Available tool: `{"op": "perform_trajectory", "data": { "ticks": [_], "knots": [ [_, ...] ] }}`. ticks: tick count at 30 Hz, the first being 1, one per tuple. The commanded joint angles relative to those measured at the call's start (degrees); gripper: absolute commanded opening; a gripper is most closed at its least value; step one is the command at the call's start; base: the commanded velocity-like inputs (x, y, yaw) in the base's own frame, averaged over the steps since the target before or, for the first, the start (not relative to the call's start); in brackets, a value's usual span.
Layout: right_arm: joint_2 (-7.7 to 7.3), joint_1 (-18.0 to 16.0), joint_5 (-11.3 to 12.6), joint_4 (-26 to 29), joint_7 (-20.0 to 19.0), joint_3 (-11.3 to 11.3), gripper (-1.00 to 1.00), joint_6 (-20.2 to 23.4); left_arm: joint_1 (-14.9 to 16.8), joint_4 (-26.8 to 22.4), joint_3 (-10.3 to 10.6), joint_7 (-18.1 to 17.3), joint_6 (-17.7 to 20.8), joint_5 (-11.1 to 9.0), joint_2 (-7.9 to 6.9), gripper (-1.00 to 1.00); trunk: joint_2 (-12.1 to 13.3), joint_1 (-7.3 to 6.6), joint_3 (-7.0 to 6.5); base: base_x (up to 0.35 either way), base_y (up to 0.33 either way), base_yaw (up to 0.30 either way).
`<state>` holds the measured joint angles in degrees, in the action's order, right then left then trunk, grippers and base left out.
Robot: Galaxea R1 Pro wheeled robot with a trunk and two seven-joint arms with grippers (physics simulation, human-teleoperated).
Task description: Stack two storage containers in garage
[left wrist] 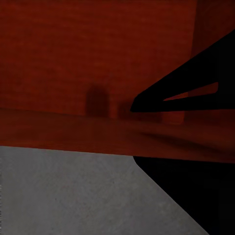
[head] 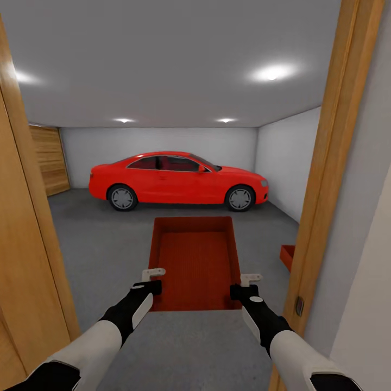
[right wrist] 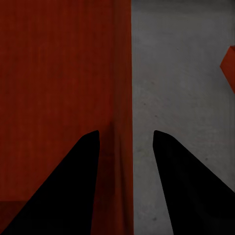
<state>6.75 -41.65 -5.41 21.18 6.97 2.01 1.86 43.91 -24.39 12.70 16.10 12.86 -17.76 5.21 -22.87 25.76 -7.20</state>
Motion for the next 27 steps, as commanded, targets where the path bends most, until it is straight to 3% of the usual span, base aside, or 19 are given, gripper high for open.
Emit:
{"op": "perform_trajectory", "data": {
  "ticks": [1,11,27],
  "knots": [
    [0.02,0.0,-0.7,0.0,1.5,1.9,-1.0,0.2,0.0,-0.2,-0.5,0.9,-3.5,1.6,-0.11,-1.0,-0.1,0.02,0.03,0.001,0.001,-0.001],
    [0.01,0.0,-0.7,0.0,1.4,1.9,-1.0,0.5,0.0,-0.2,-0.6,0.9,-3.4,1.6,-0.11,-1.0,-0.1,0.02,0.03,0.002,0.0,0.0],
    [0.0,0.0,-0.7,0.0,1.5,1.9,-1.0,0.2,0.0,-0.2,-0.6,0.9,-3.4,1.6,-0.11,-1.0,-0.1,0.02,0.03,0.094,0.095,0.0]
  ]
}}
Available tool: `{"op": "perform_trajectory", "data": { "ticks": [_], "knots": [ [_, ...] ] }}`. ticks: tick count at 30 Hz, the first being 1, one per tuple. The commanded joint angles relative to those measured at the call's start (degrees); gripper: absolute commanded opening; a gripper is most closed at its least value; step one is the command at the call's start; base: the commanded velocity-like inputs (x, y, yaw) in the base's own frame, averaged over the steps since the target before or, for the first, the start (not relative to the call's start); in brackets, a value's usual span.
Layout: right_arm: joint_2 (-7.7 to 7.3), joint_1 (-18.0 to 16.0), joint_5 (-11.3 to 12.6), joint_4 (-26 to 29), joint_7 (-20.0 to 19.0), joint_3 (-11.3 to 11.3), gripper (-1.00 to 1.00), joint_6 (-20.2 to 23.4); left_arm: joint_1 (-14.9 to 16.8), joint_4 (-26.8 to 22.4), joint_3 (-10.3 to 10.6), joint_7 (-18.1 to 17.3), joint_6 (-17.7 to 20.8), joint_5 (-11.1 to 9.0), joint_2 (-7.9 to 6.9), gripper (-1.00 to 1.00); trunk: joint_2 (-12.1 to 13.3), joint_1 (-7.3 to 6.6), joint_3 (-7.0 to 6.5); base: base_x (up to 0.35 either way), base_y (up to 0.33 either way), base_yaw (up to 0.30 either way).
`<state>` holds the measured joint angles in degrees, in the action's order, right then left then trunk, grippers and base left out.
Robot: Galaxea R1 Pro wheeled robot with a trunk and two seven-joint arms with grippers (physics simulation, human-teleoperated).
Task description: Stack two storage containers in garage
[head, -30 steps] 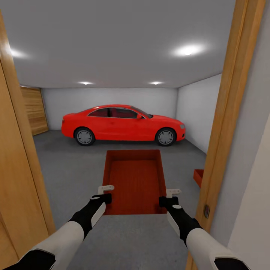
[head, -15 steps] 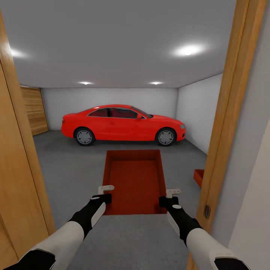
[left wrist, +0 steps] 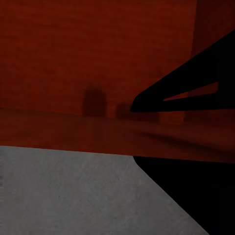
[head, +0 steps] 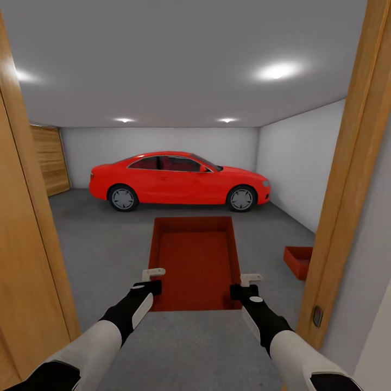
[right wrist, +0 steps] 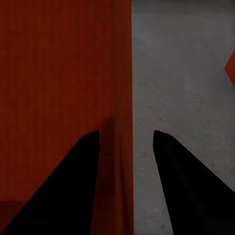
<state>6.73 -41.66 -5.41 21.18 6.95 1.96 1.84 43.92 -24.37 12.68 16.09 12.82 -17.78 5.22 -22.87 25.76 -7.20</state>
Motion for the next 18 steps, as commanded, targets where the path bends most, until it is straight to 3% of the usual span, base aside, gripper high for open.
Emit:
{"op": "perform_trajectory", "data": {
  "ticks": [1,12,18],
  "knots": [
    [0.0,0.0,-0.7,0.0,1.5,2.0,-1.0,0.2,0.0,-0.3,-0.5,0.9,-3.4,1.6,-0.12,-1.0,-0.1,0.02,0.03,0.011,0.007,0.0],
    [0.04,0.0,-0.7,0.0,1.5,2.0,-1.0,0.4,0.0,-0.2,-0.5,0.9,-3.3,1.7,-0.04,-1.0,-0.1,0.02,0.03,0.005,0.001,0.0],
    [0.04,0.0,-0.7,0.0,1.5,2.0,-1.0,0.2,0.0,-0.2,-0.5,0.9,-3.4,1.7,-0.05,-1.0,-0.1,0.02,0.03,0.196,0.0,0.0]
  ]
}}
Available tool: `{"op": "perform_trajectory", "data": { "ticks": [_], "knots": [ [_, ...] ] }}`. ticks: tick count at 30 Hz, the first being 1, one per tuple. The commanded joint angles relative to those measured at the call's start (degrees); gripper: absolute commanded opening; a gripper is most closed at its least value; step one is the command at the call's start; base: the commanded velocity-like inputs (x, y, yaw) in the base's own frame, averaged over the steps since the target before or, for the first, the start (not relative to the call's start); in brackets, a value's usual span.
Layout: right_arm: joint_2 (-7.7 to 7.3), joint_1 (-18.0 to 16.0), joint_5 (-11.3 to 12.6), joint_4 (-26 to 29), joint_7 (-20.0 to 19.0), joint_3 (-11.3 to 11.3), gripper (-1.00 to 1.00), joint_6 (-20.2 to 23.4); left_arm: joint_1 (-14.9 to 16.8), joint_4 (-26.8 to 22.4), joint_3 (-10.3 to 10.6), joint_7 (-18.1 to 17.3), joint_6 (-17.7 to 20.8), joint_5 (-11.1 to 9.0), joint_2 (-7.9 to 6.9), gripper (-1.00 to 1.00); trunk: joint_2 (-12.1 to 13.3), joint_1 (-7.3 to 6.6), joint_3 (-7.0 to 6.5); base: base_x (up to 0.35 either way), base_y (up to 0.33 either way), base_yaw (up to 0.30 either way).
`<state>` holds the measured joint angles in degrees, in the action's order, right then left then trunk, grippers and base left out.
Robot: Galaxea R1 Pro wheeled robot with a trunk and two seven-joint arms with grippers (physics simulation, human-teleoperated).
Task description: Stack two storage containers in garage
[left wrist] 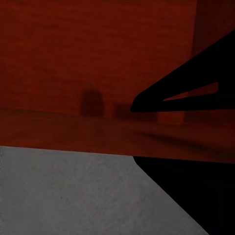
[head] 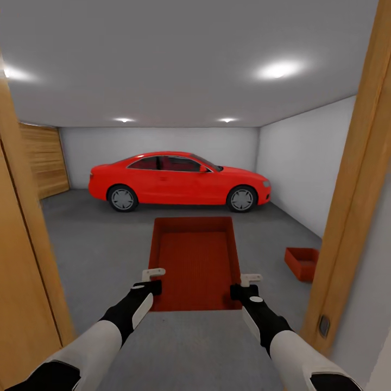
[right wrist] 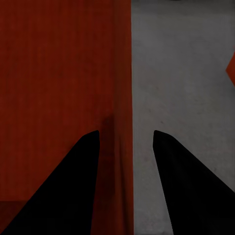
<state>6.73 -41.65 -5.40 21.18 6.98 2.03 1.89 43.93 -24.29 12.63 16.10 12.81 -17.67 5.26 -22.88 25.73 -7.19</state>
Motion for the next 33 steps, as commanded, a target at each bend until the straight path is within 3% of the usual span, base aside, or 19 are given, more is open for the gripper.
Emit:
{"op": "perform_trajectory", "data": {
  "ticks": [1,33],
  "knots": [
    [0.04,0.0,-0.7,0.0,1.5,1.9,-1.0,0.2,0.0,-0.2,-0.5,0.9,-3.4,1.6,-0.13,-1.0,0.0,0.05,0.02,0.307,0.0,0.0],
    [0.03,0.0,-0.7,0.0,1.4,1.9,-1.0,0.1,0.0,0.3,-0.6,0.9,-3.3,1.5,-0.12,-1.0,0.0,0.05,0.02,0.321,0.0,0.0]
  ]
}}
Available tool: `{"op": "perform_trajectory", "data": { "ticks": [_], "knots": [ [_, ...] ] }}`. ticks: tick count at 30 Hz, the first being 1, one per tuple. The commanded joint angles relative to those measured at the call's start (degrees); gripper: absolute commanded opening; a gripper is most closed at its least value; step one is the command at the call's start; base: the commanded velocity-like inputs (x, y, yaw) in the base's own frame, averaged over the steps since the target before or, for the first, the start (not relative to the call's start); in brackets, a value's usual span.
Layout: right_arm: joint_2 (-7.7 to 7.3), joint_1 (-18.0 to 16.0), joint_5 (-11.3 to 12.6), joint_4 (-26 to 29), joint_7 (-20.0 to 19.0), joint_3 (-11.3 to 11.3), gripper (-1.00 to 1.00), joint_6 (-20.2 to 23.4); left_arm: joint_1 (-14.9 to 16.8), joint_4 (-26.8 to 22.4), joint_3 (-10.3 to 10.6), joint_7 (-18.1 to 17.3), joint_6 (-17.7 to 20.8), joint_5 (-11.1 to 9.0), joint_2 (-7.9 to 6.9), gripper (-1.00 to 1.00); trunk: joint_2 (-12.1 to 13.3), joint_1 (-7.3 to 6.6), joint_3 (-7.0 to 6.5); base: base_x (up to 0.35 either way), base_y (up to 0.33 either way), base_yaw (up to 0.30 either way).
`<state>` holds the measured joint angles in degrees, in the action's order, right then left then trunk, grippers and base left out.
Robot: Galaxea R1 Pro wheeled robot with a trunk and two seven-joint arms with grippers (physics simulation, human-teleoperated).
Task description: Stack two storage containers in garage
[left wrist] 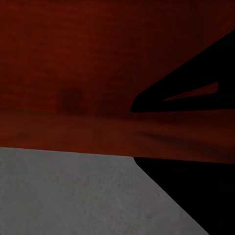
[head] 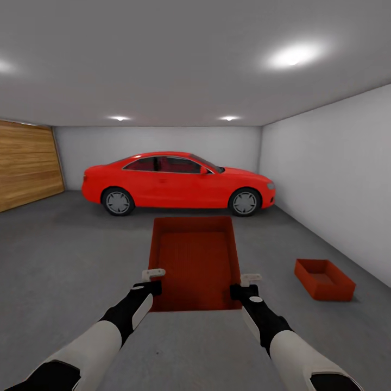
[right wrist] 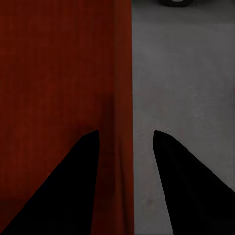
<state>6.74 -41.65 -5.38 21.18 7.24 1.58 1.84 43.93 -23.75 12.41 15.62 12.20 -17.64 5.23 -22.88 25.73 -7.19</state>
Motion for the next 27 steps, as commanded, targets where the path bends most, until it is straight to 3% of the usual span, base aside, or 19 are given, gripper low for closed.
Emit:
{"op": "perform_trajectory", "data": {
  "ticks": [1,27],
  "knots": [
    [0.03,0.0,-0.7,0.0,1.2,2.4,-1.0,0.2,0.0,-0.2,-0.4,1.3,-2.7,1.5,-0.09,-1.0,0.0,0.05,0.02,0.321,0.0,0.0],
    [0.03,0.0,-0.8,0.0,1.2,2.4,-1.0,0.2,0.0,-0.2,-0.4,1.3,-2.7,1.5,-0.13,-1.0,0.0,0.05,0.02,0.321,0.0,0.0]
  ]
}}
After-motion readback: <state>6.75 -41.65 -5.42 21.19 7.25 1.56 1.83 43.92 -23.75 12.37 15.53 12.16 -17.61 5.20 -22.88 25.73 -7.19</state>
